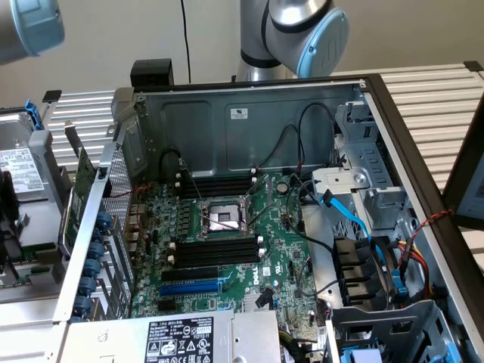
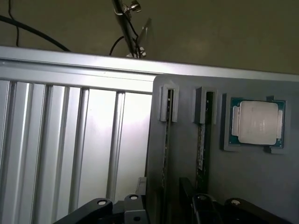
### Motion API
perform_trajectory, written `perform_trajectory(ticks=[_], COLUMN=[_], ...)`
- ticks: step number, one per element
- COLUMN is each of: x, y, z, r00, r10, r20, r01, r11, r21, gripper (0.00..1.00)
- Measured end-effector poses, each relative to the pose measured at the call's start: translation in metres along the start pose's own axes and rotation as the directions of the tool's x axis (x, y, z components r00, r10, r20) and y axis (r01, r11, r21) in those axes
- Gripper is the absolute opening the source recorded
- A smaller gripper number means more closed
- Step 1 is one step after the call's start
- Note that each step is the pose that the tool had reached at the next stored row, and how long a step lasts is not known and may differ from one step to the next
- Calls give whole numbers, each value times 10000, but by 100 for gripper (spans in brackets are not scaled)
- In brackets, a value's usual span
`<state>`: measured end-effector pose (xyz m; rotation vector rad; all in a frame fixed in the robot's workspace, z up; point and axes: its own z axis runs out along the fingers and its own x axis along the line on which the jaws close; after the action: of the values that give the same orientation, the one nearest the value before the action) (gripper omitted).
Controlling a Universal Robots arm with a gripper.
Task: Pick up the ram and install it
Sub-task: 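Pick up the ram and move it above insertion slot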
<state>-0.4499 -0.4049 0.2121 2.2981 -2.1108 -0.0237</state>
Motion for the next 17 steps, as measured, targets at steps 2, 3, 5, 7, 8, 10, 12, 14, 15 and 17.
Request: perform_trajectory(ticks=[2, 3, 5, 7, 8, 10, 12, 14, 15, 17], x=[0, 0, -1, -1, -1, -1, -1, -1, -1, -3], y=[0, 0, -1, -2, -2, -1, 0, 4, 5, 6], z=[19, 27, 48, 74, 82, 93, 111, 128, 133, 133], r00=[10000, 10000, 10000, 10000, 10000, 10000, 10000, 10000, 10000, 10000], r10=[2, 3, 4, 6, 6, 7, 9, 12, 13, 16], r20=[0, 0, 0, 0, 0, 0, 0, -1, 0, 2], r01=[-2, -3, -4, -6, -6, -7, -9, -12, -13, -16], r11=[10000, 10000, 10000, 10000, 10000, 10000, 10000, 10000, 10000, 10000], r21=[0, -1, -1, 0, 0, -2, 0, -2, -1, -1], gripper=[41, 41, 41, 41, 41, 41, 41, 32, 26, 20])
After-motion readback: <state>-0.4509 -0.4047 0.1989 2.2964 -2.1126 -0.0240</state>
